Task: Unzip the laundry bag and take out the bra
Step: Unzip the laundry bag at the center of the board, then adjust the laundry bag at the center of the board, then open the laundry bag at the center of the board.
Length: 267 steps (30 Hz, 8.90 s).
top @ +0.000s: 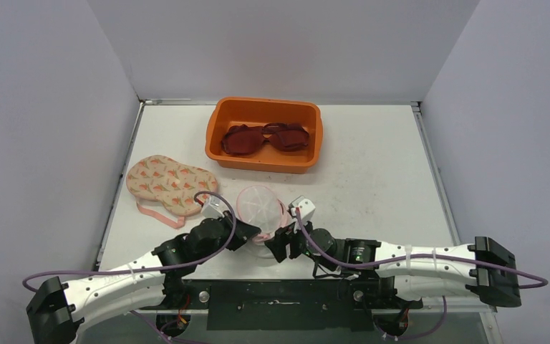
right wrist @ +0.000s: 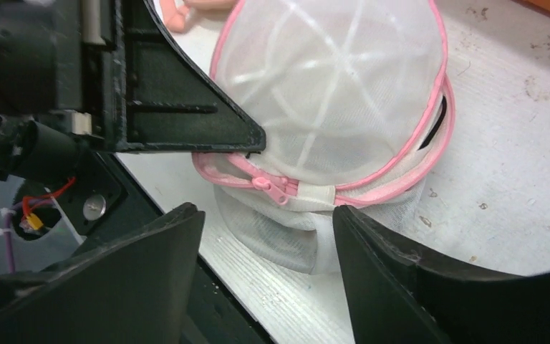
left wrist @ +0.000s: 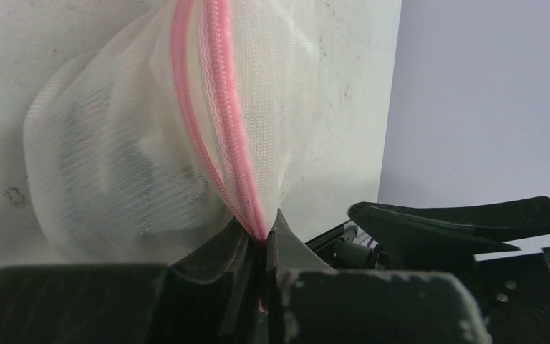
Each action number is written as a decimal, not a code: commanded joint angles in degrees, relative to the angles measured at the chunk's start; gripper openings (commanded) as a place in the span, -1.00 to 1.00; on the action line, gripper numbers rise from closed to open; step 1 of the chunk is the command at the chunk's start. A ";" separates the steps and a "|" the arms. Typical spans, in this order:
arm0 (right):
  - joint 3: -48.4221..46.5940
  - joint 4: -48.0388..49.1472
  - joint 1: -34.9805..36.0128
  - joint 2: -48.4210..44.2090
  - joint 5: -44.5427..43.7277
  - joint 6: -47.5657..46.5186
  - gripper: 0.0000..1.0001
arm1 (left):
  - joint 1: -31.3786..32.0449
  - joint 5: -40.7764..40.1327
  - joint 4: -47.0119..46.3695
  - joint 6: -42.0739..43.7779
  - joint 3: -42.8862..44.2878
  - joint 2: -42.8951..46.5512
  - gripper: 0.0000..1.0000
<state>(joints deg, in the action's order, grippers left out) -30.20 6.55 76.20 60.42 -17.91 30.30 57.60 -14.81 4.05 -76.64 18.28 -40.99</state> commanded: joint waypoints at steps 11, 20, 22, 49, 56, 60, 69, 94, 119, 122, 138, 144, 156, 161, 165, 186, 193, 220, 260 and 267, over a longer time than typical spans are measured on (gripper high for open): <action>10.01 15.67 -16.23 -5.67 14.95 30.55 0.63 | 1.23 -10.07 -34.74 -1.22 -14.88 3.26 -1.00; 7.74 25.39 -17.55 -3.89 16.82 33.32 0.65 | 5.68 -19.54 -53.21 10.96 -16.39 0.19 -1.00; 5.18 23.57 -16.08 -3.98 15.65 31.40 0.68 | 5.81 -19.91 -56.45 12.93 -15.57 -0.84 -1.00; 6.83 31.41 -16.53 8.70 16.01 58.11 0.72 | 14.56 -29.08 -73.66 26.61 -15.12 -11.24 -1.00; 9.55 27.69 -16.34 4.01 14.43 59.29 0.75 | 15.17 -33.05 -73.12 27.90 -16.26 -9.46 -1.00; 9.90 32.34 -16.45 6.75 15.61 60.92 0.76 | 15.21 -32.52 -74.11 27.86 -16.01 -10.71 -1.00; 6.69 38.99 -16.76 12.77 15.40 60.37 0.69 | 16.76 -30.90 -77.21 28.02 -15.03 -14.86 -1.00; -11.02 8.81 -23.95 9.74 30.49 15.65 -0.89 | 19.83 -40.47 -1.24 18.21 -6.75 28.64 0.93; -11.03 -6.03 -22.76 12.29 40.11 -7.20 -0.89 | 19.83 -46.76 28.74 17.83 4.15 40.41 0.93; -8.40 -6.35 -22.71 10.79 37.66 -7.01 -0.89 | 19.83 -43.07 27.26 16.90 0.78 40.80 0.93; -4.50 -15.84 -21.98 2.46 28.16 -6.55 -0.47 | 19.74 -29.09 23.98 11.67 -1.29 27.65 0.61; -3.75 -18.32 -21.80 -0.81 25.82 -5.41 -0.23 | 19.74 -24.63 21.83 11.32 -2.21 25.63 0.35; -4.11 -19.49 -20.83 -2.90 24.91 -5.27 -0.04 | 19.74 -26.42 25.62 11.29 -2.12 28.26 0.19; -4.39 -19.10 -19.14 -2.19 23.94 -4.92 -0.02 | 19.74 -35.02 28.93 16.96 5.05 24.68 0.76; -4.54 -18.70 -18.43 -1.57 23.56 -4.86 -0.01 | 19.59 -38.73 28.43 26.37 10.62 17.81 0.88; -6.17 -19.29 -16.53 -0.49 22.31 -7.44 -0.03 | -8.72 3.66 21.49 54.57 25.96 -12.85 0.52; -5.71 -19.14 -16.18 -1.58 22.51 -7.72 -0.04 | -10.41 4.85 22.02 55.80 26.00 -15.21 -0.01; -5.31 -14.38 -16.35 -24.90 -0.78 2.67 0.71 | -7.64 -2.42 14.21 42.40 35.03 0.99 -1.00; -8.80 -21.79 -15.45 -6.88 3.13 27.00 0.56 | 18.95 -24.21 -27.40 39.28 9.40 -13.27 -1.00; -8.50 -22.90 -15.47 -5.02 2.14 26.74 0.07 | 19.37 -25.45 -26.46 40.21 9.25 -11.02 -1.00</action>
<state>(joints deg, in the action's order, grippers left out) -36.77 -15.55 60.47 55.31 -14.13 57.63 76.40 -38.96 -19.55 -37.71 25.43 -54.28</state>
